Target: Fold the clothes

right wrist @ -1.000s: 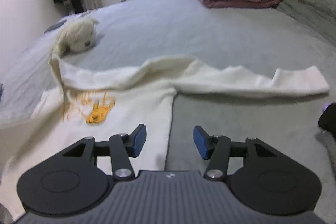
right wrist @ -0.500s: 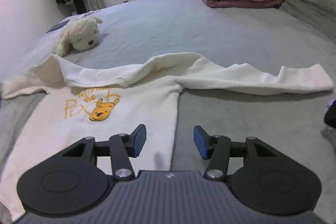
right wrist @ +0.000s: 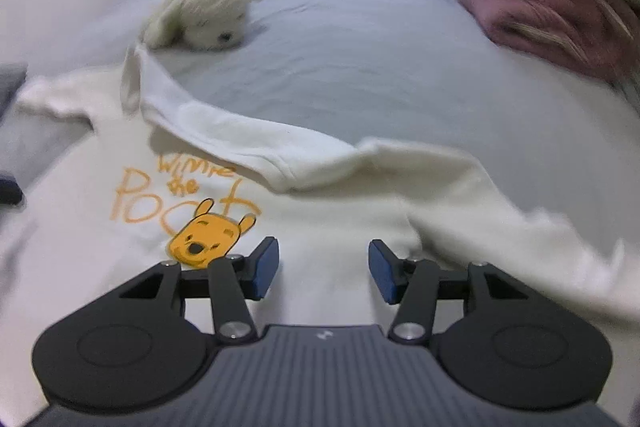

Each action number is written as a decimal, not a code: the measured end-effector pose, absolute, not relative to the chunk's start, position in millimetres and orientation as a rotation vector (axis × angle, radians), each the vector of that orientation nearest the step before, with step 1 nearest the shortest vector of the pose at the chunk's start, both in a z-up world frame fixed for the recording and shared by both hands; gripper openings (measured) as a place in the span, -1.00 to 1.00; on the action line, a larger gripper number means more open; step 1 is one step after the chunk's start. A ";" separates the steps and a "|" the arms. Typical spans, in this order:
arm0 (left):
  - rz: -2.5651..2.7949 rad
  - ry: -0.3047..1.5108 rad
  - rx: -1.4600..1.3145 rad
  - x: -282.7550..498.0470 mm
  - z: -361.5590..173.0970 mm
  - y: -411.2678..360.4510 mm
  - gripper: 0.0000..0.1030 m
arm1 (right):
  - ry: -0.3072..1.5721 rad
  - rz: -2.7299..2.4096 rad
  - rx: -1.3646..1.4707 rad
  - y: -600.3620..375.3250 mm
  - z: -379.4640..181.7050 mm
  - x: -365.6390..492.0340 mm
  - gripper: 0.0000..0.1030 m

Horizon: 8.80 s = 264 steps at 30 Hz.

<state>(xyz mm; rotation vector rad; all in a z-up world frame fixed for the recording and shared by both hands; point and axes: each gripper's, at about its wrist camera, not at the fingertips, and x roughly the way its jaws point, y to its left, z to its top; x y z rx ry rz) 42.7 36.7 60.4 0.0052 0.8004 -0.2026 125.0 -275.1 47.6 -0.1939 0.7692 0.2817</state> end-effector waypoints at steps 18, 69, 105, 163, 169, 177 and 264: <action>-0.185 0.846 -0.171 47.3 53.4 58.5 -0.30 | 0.732 0.121 -0.021 -277.6 51.2 214.1 -0.15; -0.302 0.971 -0.479 -98.1 15.6 122.2 -0.47 | 0.939 0.136 0.533 -349.7 45.8 -143.2 -0.04; -0.323 0.939 -0.452 -105.4 29.6 123.4 -0.85 | 0.786 0.094 0.319 -323.7 63.3 -158.5 -0.85; -0.182 0.881 -0.005 49.2 32.5 13.8 -0.26 | 0.903 0.232 -0.026 -282.4 36.7 47.4 -0.90; -0.185 0.848 0.027 73.0 30.8 12.4 -0.24 | 0.870 0.191 0.027 -299.0 34.6 86.6 -1.00; -0.186 0.830 -0.041 104.1 32.2 17.0 -0.24 | 0.820 0.193 0.082 -313.3 28.3 124.6 -1.00; -0.023 0.874 -0.202 115.3 39.5 61.0 -0.51 | 0.690 0.214 -0.235 -300.5 53.3 136.6 -0.23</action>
